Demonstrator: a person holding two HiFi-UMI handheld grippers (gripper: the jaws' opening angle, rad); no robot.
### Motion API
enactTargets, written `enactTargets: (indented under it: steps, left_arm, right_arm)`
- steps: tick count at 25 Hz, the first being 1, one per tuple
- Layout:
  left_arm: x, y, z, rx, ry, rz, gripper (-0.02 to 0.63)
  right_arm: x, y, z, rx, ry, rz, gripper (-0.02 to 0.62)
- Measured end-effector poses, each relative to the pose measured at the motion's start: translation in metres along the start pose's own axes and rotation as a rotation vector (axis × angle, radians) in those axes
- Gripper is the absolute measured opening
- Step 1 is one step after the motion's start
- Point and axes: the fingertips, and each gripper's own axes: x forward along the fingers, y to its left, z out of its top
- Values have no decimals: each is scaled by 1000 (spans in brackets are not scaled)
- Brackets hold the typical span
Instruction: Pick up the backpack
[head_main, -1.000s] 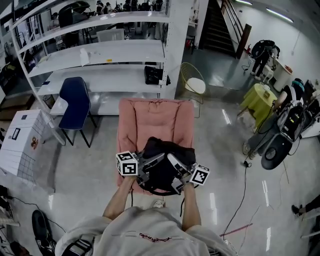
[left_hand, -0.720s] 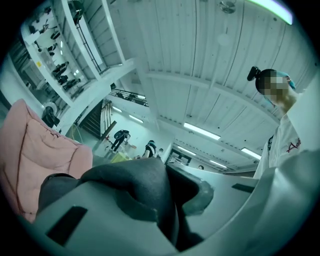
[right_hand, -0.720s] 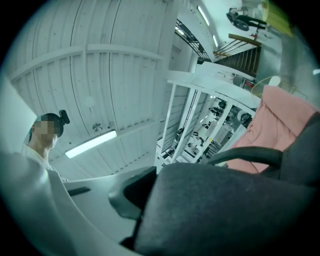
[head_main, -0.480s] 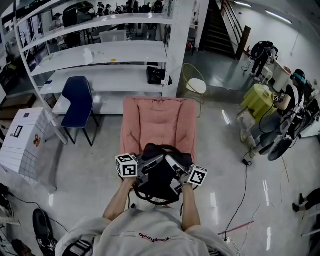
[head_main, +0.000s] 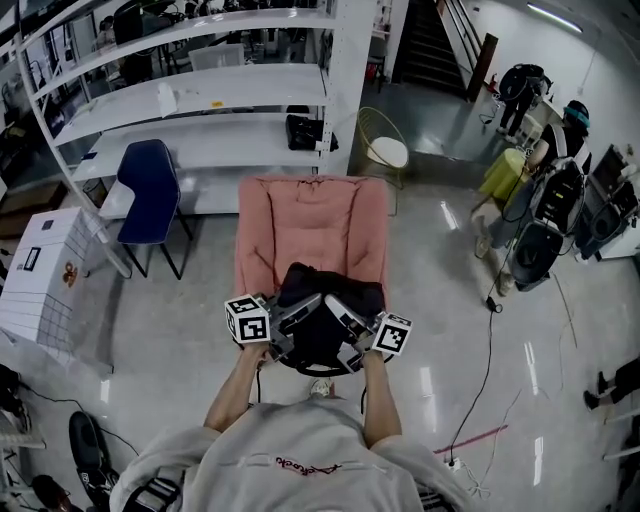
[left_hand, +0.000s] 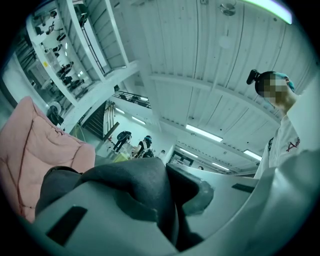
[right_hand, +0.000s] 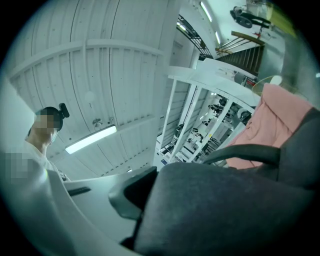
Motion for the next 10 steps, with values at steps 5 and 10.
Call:
enactTargets:
  steps: [5,10]
  left_arm:
    - [4,1,2,16,-7,-3,58]
    - [2,1,4,30,7,-8,58]
  right_arm:
    - [1,-1,3,-19,2,10,49]
    - [4,0,2,-28,3,6,49]
